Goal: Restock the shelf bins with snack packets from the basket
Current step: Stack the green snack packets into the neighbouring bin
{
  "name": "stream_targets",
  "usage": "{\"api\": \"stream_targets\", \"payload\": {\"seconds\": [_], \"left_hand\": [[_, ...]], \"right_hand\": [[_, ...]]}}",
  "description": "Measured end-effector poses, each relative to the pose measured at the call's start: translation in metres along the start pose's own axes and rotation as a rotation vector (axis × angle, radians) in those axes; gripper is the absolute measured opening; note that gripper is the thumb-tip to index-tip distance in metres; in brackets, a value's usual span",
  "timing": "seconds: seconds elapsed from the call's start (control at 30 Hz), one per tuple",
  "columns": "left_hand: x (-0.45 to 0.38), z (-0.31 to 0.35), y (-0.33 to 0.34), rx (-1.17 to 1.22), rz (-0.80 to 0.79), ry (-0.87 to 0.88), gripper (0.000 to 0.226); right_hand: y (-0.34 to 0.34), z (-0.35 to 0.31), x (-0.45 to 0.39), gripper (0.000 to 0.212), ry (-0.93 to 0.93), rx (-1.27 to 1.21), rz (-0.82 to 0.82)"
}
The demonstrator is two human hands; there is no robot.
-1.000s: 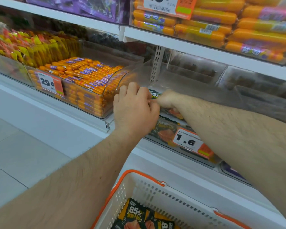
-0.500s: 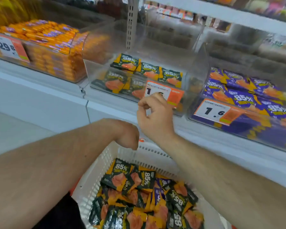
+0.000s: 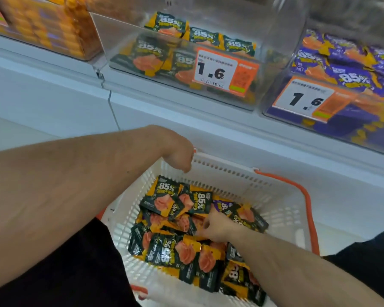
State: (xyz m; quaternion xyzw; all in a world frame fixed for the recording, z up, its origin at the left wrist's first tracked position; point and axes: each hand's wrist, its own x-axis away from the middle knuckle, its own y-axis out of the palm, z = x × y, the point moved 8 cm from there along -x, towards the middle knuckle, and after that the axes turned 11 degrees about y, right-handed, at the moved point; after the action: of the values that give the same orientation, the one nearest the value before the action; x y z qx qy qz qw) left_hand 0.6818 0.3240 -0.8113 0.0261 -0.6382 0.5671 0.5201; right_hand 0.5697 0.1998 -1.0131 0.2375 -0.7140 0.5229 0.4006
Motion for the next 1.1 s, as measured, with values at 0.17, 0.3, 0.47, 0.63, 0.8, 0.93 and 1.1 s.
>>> {"api": "stream_targets", "payload": {"seconds": [0.17,0.3,0.47,0.63,0.8,0.93,1.1], "left_hand": [[-0.004,0.001,-0.002,-0.019,0.009,0.004,0.044],[-0.004,0.003,-0.002,-0.014,0.017,0.011,0.042],[0.001,0.000,-0.003,0.013,0.033,0.003,0.040],[0.013,-0.007,-0.012,0.064,0.054,-0.021,0.045],[0.032,-0.029,-0.023,0.119,0.023,-0.081,0.057],[0.051,-0.054,-0.033,0.253,0.080,-0.160,0.069],[0.074,-0.084,-0.038,0.447,0.147,-0.123,0.078]], "right_hand": [[0.033,-0.010,0.005,0.056,-0.032,0.213,-0.013],[0.035,-0.016,0.006,0.024,-0.071,0.202,0.078],[0.012,-0.020,0.011,0.014,-0.055,0.040,0.133],[-0.036,-0.046,0.019,0.016,-0.130,-0.040,0.143],[-0.108,-0.089,0.061,0.014,-0.297,-0.020,0.240],[-0.170,-0.113,0.102,0.036,-0.404,-0.359,0.260],[-0.219,-0.130,0.151,0.043,-0.548,-0.556,0.263]]}}
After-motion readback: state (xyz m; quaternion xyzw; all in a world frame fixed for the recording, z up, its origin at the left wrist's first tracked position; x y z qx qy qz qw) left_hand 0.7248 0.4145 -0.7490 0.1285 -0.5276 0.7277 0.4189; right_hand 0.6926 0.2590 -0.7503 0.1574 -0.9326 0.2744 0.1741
